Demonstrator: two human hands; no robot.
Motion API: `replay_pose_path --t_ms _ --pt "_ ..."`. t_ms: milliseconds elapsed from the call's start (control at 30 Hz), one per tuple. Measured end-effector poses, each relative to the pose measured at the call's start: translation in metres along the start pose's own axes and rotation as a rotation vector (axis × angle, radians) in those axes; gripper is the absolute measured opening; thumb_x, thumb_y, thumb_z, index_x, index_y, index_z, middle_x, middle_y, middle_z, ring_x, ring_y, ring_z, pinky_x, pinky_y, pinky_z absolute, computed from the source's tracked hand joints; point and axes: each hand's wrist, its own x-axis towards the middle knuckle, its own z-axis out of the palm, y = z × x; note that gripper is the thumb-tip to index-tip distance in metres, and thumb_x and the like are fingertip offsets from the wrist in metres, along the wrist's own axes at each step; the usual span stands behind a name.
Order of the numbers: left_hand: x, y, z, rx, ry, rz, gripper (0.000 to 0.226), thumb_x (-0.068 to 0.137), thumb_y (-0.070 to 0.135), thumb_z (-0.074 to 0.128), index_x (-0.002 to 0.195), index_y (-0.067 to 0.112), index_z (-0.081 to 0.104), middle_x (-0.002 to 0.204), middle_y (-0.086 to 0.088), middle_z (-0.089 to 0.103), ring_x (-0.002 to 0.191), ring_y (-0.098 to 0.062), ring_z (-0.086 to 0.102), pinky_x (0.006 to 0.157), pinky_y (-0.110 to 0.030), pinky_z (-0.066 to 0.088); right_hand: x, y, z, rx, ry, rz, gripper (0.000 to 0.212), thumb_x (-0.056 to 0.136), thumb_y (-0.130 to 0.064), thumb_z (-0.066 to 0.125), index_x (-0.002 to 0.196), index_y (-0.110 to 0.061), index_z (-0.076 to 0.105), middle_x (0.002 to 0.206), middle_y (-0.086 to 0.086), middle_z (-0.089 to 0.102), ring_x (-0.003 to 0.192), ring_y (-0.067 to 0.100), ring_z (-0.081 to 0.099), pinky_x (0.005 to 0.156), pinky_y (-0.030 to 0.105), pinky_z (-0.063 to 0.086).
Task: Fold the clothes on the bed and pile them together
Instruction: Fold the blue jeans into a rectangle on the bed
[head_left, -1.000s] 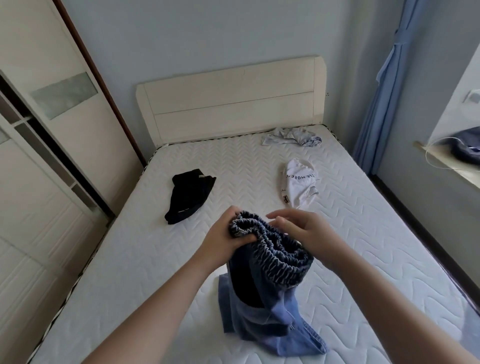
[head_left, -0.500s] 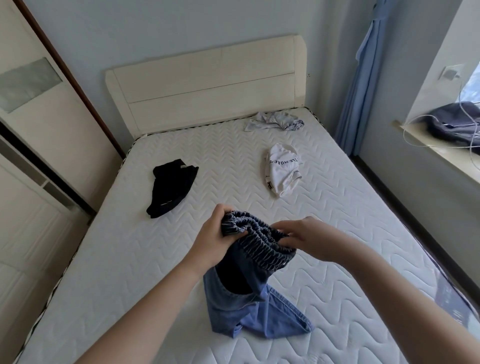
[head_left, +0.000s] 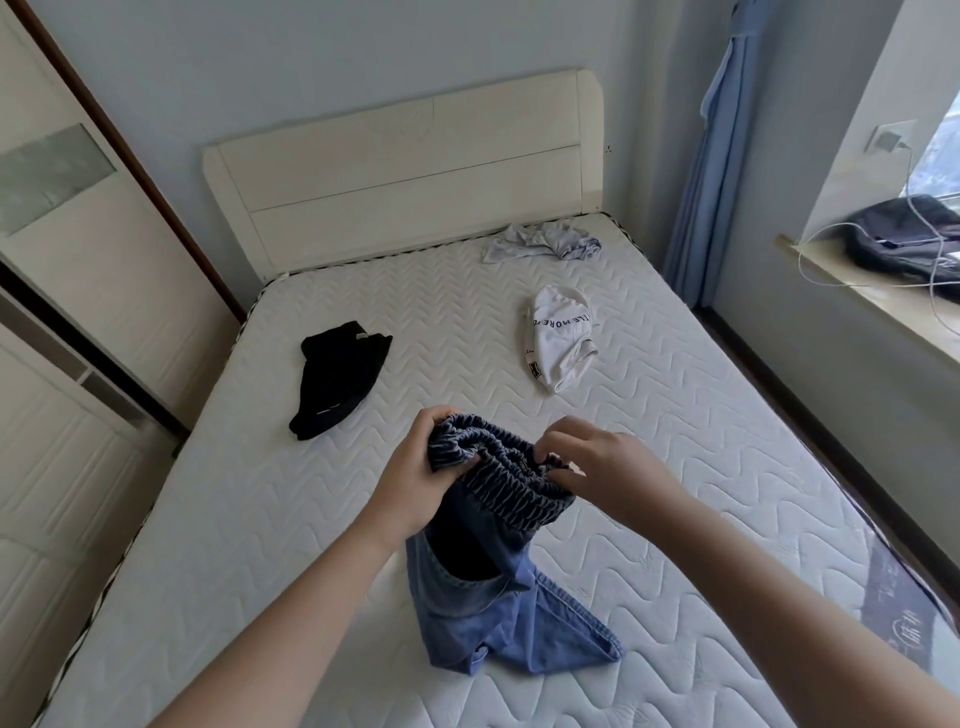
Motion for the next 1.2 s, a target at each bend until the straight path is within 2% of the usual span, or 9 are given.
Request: replay_pose_path --t_ms 200,333,500,567,667,767,900,1067,1200 --pt "-0.007 0.000 0.005 -0.038 -0.037 0.005 0.042 0.086 0.025 0.072 0.117 0.042 0.050 0.113 0.025 0.061 0.109 0.001 0.060 0.091 -0.007 0.041 0.004 0.002 0.007 -0.205 -0.236 0.024 0.027 0.098 -0.031 0.050 0.122 -0.036 0.061 0.137 -0.014 0.048 0.099 0.016 0.063 0.070 0.026 0.046" --pt "-0.010 -0.002 0.002 -0.037 -0.036 0.025 0.039 0.083 0.031 0.072 0.117 0.037 0.053 0.115 0.024 0.062 0.111 0.003 0.058 0.092 -0.006 0.039 0.000 0.002 0.013 -0.065 -0.150 0.136 0.021 0.097 -0.028 0.052 0.110 -0.020 0.067 0.106 -0.004 0.067 0.089 0.017 0.063 0.070 0.024 0.043" --pt "-0.013 -0.007 0.000 -0.047 -0.053 0.021 0.044 0.085 0.021 0.074 0.113 0.047 0.054 0.113 0.028 0.063 0.108 0.010 0.058 0.089 -0.002 0.038 -0.005 0.012 0.001 0.258 0.053 0.428 0.010 0.089 -0.024 0.064 0.084 -0.017 0.068 0.071 -0.004 0.066 0.054 0.003 0.054 0.052 0.017 0.042" --pt "-0.014 -0.009 0.003 -0.082 -0.076 0.004 0.042 0.085 0.024 0.074 0.112 0.050 0.055 0.113 0.024 0.063 0.108 0.006 0.058 0.090 -0.005 0.040 -0.003 0.013 -0.003 0.346 0.108 0.533 0.012 0.085 -0.023 0.065 0.075 -0.017 0.067 0.064 -0.007 0.067 0.054 -0.001 0.059 0.050 0.015 0.045" --pt "-0.017 -0.014 0.009 -0.172 -0.090 -0.042 0.034 0.083 0.042 0.073 0.113 0.041 0.056 0.112 0.014 0.064 0.108 -0.004 0.060 0.092 -0.015 0.045 -0.003 0.015 -0.006 0.399 0.141 0.619 0.013 0.083 -0.022 0.065 0.070 -0.020 0.065 0.061 -0.007 0.068 0.066 0.012 0.068 0.062 0.028 0.052" --pt "-0.019 -0.018 0.017 -0.281 -0.068 -0.111 0.045 0.077 0.061 0.072 0.111 0.035 0.059 0.109 0.007 0.066 0.106 -0.010 0.063 0.090 -0.024 0.051 -0.010 0.016 -0.004 0.376 0.096 0.551 0.012 0.085 -0.020 0.064 0.075 -0.026 0.062 0.069 -0.009 0.068 0.065 0.012 0.063 0.055 0.025 0.046" --pt "-0.019 -0.020 0.026 -0.402 -0.020 -0.179 0.047 0.074 0.060 0.075 0.108 0.031 0.059 0.102 0.004 0.067 0.098 -0.010 0.064 0.083 -0.023 0.052 -0.019 0.015 0.004 0.527 0.017 0.423 0.029 0.088 -0.008 0.056 0.092 -0.035 0.048 0.089 -0.013 0.073 0.055 0.015 0.058 0.049 0.027 0.046" --pt "-0.016 -0.022 0.033 -0.437 -0.003 -0.195 0.046 0.076 0.060 0.074 0.108 0.030 0.058 0.101 0.006 0.067 0.098 -0.010 0.063 0.083 -0.023 0.051 -0.028 0.019 0.014 0.489 0.049 0.337 0.031 0.095 -0.011 0.055 0.093 -0.042 0.049 0.112 -0.006 0.069 0.081 -0.002 0.068 0.069 0.021 0.051" --pt "-0.012 -0.023 0.035 -0.455 0.023 -0.216 0.048 0.073 0.064 0.073 0.107 0.033 0.058 0.102 0.006 0.068 0.099 -0.011 0.064 0.084 -0.024 0.051 -0.031 0.023 0.016 0.425 0.105 0.181 0.027 0.097 -0.006 0.051 0.095 -0.033 0.059 0.128 -0.016 0.057 0.098 0.004 0.066 0.082 0.018 0.051"
